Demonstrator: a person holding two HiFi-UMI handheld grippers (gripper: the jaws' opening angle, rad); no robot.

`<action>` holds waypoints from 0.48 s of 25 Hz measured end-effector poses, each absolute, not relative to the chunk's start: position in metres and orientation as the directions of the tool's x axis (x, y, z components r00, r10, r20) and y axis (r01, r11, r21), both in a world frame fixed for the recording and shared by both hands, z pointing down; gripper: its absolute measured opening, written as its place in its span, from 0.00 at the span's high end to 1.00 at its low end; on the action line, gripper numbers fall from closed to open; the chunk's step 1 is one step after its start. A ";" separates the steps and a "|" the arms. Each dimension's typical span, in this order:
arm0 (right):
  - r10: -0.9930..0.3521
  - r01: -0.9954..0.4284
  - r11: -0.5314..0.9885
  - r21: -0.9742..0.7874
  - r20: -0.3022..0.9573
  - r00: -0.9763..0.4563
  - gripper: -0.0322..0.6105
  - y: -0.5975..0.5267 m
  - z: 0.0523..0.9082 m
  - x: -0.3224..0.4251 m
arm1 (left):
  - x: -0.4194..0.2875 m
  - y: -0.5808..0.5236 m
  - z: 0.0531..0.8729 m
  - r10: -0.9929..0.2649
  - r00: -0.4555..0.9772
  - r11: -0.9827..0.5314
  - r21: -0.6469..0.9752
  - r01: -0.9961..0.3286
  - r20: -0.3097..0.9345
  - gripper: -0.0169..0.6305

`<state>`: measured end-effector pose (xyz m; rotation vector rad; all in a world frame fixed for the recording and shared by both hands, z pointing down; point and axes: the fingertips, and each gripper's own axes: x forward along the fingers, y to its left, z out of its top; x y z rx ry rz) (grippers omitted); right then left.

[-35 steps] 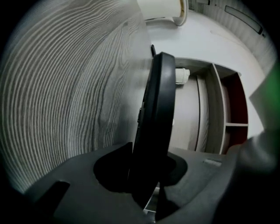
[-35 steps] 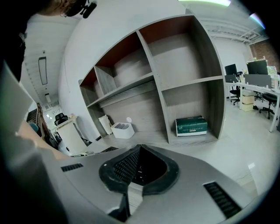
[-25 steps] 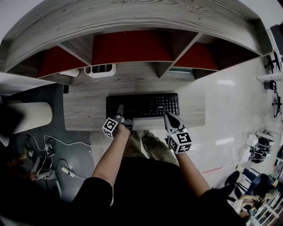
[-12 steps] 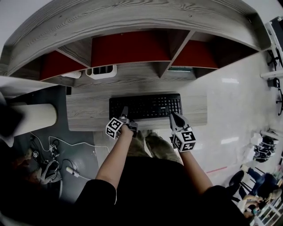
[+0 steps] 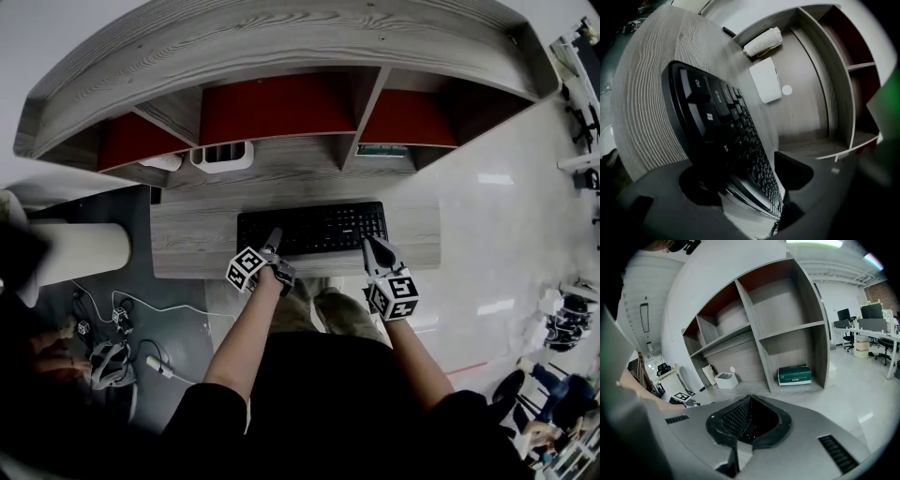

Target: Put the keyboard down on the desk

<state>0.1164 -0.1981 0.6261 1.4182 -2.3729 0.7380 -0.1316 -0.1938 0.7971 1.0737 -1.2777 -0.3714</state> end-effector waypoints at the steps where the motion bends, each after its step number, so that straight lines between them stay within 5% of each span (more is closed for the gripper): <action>1: -0.735 -0.876 0.390 -0.285 0.476 -0.482 0.93 -0.198 0.624 0.117 | -0.130 -0.192 0.798 -0.737 0.323 0.504 0.802 -0.321 0.593 0.45; 12: -0.742 -0.866 0.405 -0.292 0.449 -0.498 0.93 -0.191 0.614 0.127 | -0.113 -0.173 0.798 -0.640 0.459 0.481 0.787 -0.386 0.616 0.39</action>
